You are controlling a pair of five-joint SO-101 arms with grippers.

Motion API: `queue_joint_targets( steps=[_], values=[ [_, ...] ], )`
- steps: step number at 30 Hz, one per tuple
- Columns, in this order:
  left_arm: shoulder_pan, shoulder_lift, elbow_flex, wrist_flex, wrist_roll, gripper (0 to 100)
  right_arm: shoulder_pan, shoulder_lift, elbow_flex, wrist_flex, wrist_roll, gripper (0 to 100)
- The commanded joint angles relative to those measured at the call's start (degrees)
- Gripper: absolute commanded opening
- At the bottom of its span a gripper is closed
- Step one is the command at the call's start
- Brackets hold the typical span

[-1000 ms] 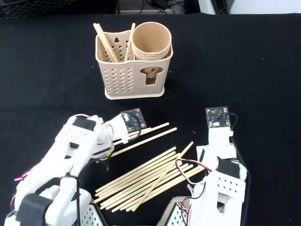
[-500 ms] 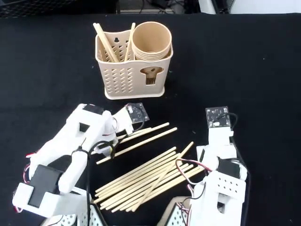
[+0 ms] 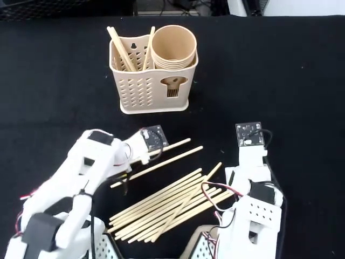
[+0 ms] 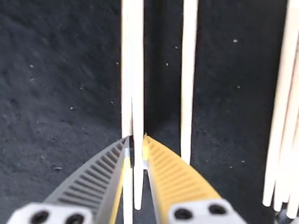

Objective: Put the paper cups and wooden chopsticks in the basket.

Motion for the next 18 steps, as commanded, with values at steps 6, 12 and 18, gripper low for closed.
queue_joint_targets(
  steps=[6, 12, 18],
  values=[
    [-3.2, -5.3, 1.4, 2.4, -5.5, 5, -0.8, -0.7, -0.1, -1.0, -0.4, 1.3],
    [-6.4, -4.7, 1.1, 4.0, -10.9, 6, -0.8, -0.7, -0.1, -1.0, -0.4, 1.3],
    [-6.3, -5.3, 0.6, 3.9, -11.7, 15, -0.8, -0.7, -0.1, -1.0, -0.4, 1.3]
  ],
)
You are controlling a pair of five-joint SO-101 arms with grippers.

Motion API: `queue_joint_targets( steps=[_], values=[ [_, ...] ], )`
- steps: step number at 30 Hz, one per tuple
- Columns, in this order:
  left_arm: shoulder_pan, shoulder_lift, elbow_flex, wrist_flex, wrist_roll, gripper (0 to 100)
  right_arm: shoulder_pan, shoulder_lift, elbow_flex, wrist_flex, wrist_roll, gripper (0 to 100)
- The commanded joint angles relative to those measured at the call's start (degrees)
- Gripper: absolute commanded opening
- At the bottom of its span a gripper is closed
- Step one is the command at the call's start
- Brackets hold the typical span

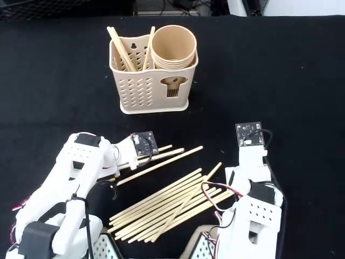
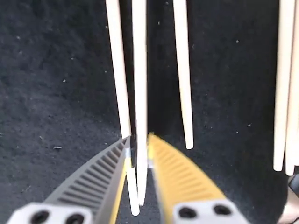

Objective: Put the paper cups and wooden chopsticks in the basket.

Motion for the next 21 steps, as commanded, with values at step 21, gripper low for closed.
queue_joint_targets(
  steps=[21],
  values=[
    [1.9, 11.9, -7.0, -9.7, 5.2, 19, -0.8, -0.7, -0.1, -1.0, -0.4, 1.3]
  ],
)
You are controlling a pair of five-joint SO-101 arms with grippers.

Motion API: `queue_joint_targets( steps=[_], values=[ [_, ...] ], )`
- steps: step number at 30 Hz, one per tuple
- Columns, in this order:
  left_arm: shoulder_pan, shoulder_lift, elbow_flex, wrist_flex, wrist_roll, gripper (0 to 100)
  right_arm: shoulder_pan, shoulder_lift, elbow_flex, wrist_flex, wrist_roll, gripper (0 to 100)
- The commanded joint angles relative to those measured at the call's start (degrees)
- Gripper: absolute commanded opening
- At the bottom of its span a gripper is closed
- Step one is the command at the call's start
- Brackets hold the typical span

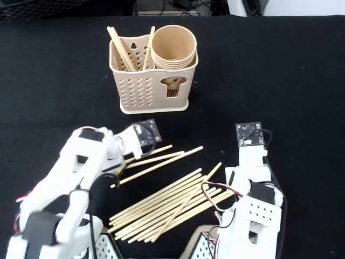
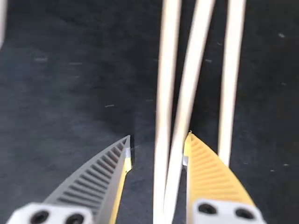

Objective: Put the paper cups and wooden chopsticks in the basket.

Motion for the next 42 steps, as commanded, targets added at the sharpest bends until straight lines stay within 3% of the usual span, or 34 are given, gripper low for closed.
queue_joint_targets(
  steps=[1, 10, 15, 17, 22, 34, 38, 42],
  values=[
    [0.7, 5.4, -4.2, -0.6, 1.7, 19, -0.8, -0.7, -0.1, -1.0, -0.4, 1.3],
    [0.9, 10.1, -5.9, 1.5, 3.1, 19, -0.8, -0.7, 0.0, -1.0, -0.4, 1.3],
    [4.8, 10.1, -6.8, 7.6, 3.3, 2, -0.8, -0.7, 0.0, -1.0, -0.4, 1.3],
    [6.9, 10.1, -6.8, 9.1, 3.3, 5, -0.8, -0.7, 0.0, -1.0, -0.4, 1.3],
    [10.7, 9.5, -7.0, 10.4, 6.6, 3, -0.8, -0.7, 0.0, -1.0, -0.4, 1.3],
    [10.5, -15.6, -4.3, 19.5, 7.9, 3, -0.8, -0.7, 0.0, -1.0, -0.4, 1.3],
    [10.6, -19.5, -2.4, 19.0, 7.8, 3, -0.8, -0.7, 0.0, -1.0, -0.4, 1.3],
    [9.0, -15.8, 0.7, 12.5, 7.7, 3, -0.8, -0.7, 0.0, -0.9, -0.4, 1.3]
  ],
)
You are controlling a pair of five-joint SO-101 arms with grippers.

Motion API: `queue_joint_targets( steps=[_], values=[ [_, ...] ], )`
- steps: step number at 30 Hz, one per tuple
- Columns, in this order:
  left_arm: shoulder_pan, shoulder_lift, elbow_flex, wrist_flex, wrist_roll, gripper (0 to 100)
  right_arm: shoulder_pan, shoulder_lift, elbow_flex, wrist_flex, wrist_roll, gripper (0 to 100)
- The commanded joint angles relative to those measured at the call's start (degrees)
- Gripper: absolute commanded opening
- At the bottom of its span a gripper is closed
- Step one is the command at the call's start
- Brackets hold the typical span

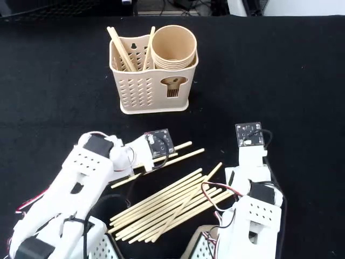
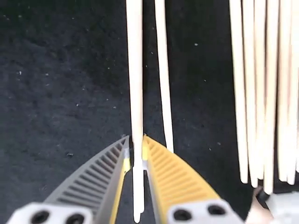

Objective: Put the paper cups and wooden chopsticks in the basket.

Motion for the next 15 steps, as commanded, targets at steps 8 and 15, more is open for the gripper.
queue_joint_targets(
  steps=[8, 15],
  values=[
    [-8.5, 19.0, -7.5, -8.3, -3.2, 3, -0.8, -0.7, -0.1, -0.9, -0.4, 1.3],
    [-7.1, 24.9, -9.5, -5.2, -3.5, 11, -0.8, -0.7, -0.1, -0.9, -0.4, 1.3]
  ],
)
